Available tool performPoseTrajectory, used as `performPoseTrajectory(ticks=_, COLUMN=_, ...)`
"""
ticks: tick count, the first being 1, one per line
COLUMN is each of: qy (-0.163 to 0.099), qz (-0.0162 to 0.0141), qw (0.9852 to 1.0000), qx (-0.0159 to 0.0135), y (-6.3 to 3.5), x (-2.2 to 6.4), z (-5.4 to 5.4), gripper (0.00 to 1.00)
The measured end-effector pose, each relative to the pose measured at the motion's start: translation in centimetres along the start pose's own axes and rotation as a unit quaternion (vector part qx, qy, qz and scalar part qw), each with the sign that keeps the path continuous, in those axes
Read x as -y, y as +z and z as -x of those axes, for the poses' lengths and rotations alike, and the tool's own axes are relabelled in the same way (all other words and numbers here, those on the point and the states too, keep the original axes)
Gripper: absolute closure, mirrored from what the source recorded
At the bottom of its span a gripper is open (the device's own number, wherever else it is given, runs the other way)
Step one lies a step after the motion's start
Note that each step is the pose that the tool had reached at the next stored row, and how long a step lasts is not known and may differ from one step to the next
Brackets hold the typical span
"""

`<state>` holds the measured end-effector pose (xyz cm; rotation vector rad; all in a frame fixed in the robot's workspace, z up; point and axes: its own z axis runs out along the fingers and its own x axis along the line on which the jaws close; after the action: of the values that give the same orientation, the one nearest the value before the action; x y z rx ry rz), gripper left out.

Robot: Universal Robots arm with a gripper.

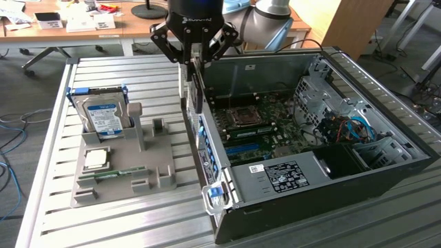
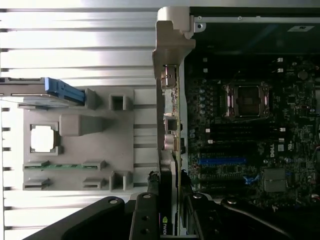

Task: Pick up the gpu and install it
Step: 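Pick up the gpu and move the gpu toward the slot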

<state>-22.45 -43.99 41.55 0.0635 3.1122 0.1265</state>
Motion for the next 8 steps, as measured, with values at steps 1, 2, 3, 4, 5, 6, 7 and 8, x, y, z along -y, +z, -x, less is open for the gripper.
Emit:
performPoseTrajectory(ticks=1, qy=0.0, qz=0.0001, qw=1.0, qx=0.0, y=0.01, x=-0.01, z=0.3, gripper=0.73)
performPoseTrajectory(ticks=2, qy=0.0, qz=0.0002, qw=1.0, qx=0.0, y=0.01, x=-0.02, z=0.5, gripper=0.73)
performPoseTrajectory(ticks=3, qy=0.0, qz=0.0002, qw=1.0, qx=0.0, y=0.02, x=-0.04, z=0.8, gripper=0.73)
performPoseTrajectory(ticks=4, qy=0.0, qz=0.0004, qw=1.0, qx=0.0, y=0.03, x=-0.05, z=1.1, gripper=0.73)
performPoseTrajectory(ticks=5, qy=0.0, qz=0.0004, qw=1.0, qx=0.0, y=0.04, x=-0.06, z=1.4, gripper=0.73)
performPoseTrajectory(ticks=6, qy=0.0, qz=0.0005, qw=1.0, qx=0.0, y=0.04, x=-0.07, z=1.7, gripper=0.73)
performPoseTrajectory(ticks=7, qy=0.0, qz=0.0006, qw=1.0, qx=0.0, y=0.06, x=-0.08, z=2.0, gripper=0.73)
performPoseTrajectory(ticks=8, qy=0.0, qz=0.0006, qw=1.0, qx=0.0, y=0.06, x=-0.09, z=2.3, gripper=0.73)
